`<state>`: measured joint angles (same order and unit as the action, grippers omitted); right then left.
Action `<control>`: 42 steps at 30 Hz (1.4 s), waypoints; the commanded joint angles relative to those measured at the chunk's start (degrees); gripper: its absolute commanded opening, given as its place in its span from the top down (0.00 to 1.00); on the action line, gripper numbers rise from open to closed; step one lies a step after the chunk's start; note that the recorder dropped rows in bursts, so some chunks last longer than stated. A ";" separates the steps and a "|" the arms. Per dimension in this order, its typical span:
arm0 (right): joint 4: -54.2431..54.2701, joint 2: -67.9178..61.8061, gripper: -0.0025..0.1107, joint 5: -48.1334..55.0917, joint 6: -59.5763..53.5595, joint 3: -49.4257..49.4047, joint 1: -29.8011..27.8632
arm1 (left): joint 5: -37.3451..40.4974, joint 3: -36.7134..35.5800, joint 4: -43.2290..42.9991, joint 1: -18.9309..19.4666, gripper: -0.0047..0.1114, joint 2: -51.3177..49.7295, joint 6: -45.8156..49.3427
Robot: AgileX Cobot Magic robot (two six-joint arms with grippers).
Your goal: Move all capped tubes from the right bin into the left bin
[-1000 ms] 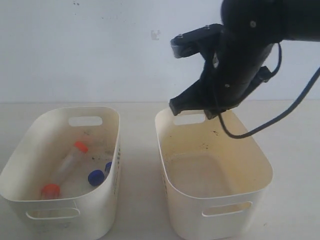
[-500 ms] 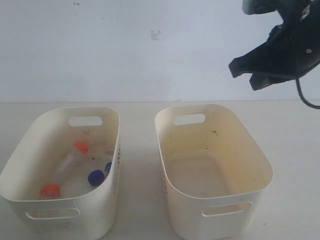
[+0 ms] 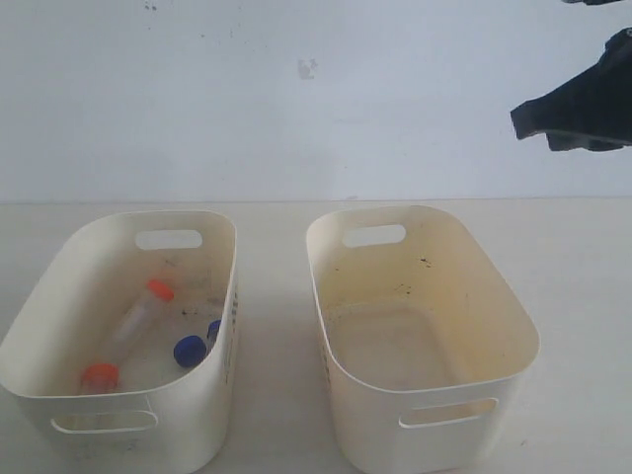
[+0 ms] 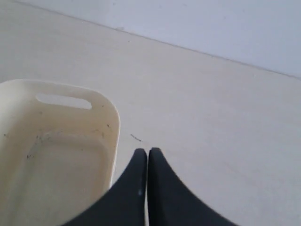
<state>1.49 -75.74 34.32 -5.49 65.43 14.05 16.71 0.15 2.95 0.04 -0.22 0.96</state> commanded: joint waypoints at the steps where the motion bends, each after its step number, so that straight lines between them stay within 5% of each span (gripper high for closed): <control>1: -0.67 1.59 0.98 -13.35 -0.89 -8.22 -2.39 | -0.17 -0.15 0.25 0.27 0.92 0.22 0.09; 9: -0.67 8.94 0.98 -41.20 -0.39 -30.63 -6.15 | -0.17 -0.15 0.25 0.27 0.92 0.22 0.09; 27: -0.89 10.83 0.98 -41.85 -3.53 -33.00 -6.15 | -0.17 -0.15 0.25 0.27 0.92 0.22 0.09; 42: -0.49 32.96 0.98 -35.37 -2.48 -38.04 -6.15 | -0.17 -0.15 0.25 0.27 0.92 0.22 0.09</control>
<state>0.90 -46.40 -2.58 -8.33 30.44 8.08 16.71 0.15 2.95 0.04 -0.22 0.96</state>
